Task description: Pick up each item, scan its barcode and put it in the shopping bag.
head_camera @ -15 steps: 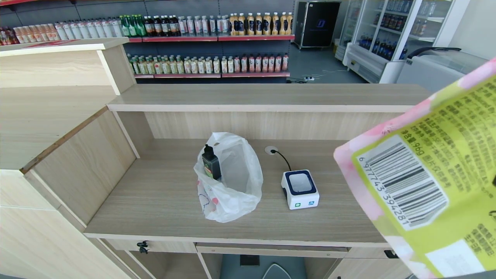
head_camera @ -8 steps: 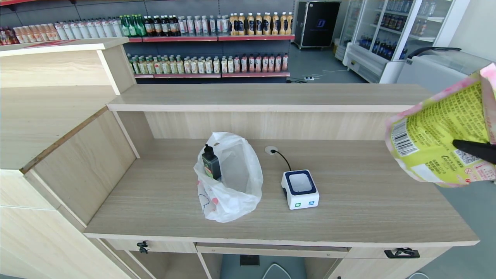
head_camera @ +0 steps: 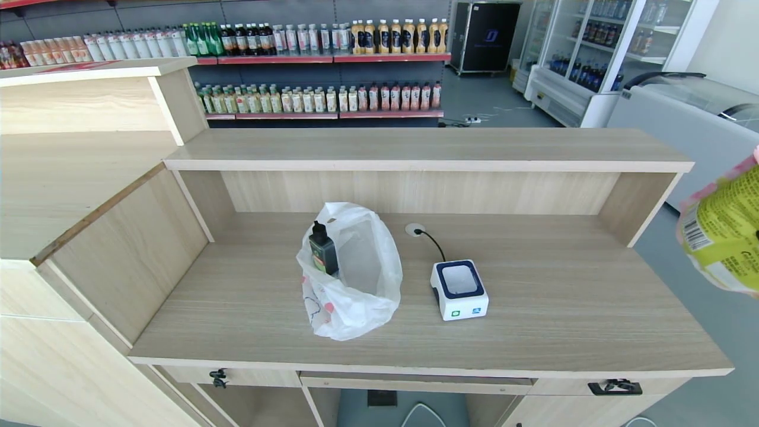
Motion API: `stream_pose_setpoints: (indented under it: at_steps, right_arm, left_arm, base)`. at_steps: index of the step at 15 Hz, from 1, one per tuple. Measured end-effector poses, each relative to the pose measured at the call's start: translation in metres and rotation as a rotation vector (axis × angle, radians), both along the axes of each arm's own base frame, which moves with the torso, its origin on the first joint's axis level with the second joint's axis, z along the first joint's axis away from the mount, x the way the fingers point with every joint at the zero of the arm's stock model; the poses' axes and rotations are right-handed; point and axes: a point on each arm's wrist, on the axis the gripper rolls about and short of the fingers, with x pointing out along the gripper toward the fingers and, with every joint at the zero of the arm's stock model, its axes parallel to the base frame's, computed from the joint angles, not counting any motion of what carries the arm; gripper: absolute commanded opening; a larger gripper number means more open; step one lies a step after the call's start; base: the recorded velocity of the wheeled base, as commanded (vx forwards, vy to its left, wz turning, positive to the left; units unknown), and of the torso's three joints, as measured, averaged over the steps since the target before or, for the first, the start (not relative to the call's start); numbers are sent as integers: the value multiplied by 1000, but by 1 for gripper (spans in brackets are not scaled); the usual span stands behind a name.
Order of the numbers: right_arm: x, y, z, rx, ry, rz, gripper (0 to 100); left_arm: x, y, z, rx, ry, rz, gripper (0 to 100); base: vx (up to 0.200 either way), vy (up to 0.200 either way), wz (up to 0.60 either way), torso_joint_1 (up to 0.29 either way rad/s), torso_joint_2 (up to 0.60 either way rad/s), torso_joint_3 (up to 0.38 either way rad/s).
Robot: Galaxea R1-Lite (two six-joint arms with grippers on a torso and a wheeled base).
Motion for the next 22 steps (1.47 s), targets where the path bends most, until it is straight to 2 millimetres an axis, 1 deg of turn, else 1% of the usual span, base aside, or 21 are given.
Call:
stream_pose_setpoints:
  at_steps: [2,3,5,7,9,11,13,15,17,19,22]
  right_arm:
    - [2,0,-1,-18,17,-65,0]
    - [4,1,-1,-21,26,-113,0]
    - [9,7,-3,-23,46,-147,0]
    - [20,18,-5,-60,58,-186,0]
    - [39,24,-9,-115,30,-177,0]
    - [58,24,-18,-204,6,-135,0]
    - [73,25,-38,-246,28,-22,0]
    - [80,23,-58,-275,40,123,0]
    - [84,13,-72,-341,47,228,0]
    - [92,2,-79,-357,33,309,0]
    - [102,-16,-84,-392,60,317,0]
  left_arm:
    - [0,0,0,0,0,0,100]
    - [0,0,0,0,0,0,100]
    - [0,0,0,0,0,0,100]
    - [0,0,0,0,0,-1,100]
    - [0,0,0,0,0,0,100]
    - [0,0,0,0,0,1,100]
    - [0,0,0,0,0,0,100]
    - [0,0,0,0,0,1,100]
    - [0,0,0,0,0,0,100]
    - [0,0,0,0,0,0,100]
    - [0,0,0,0,0,0,100]
  base:
    - [0,0,600,7,2,5]
    - [0,0,600,7,-2,2]
    - [0,0,600,10,2,-5]
    - [0,0,600,-5,2,2]
    - [0,0,600,10,2,2]
    - [0,0,0,0,0,0]
    - [0,0,0,0,0,0]
    - [0,0,0,0,0,0]
    - [0,0,0,0,0,0]
    - [0,0,0,0,0,0]
    - [0,0,0,0,0,0]
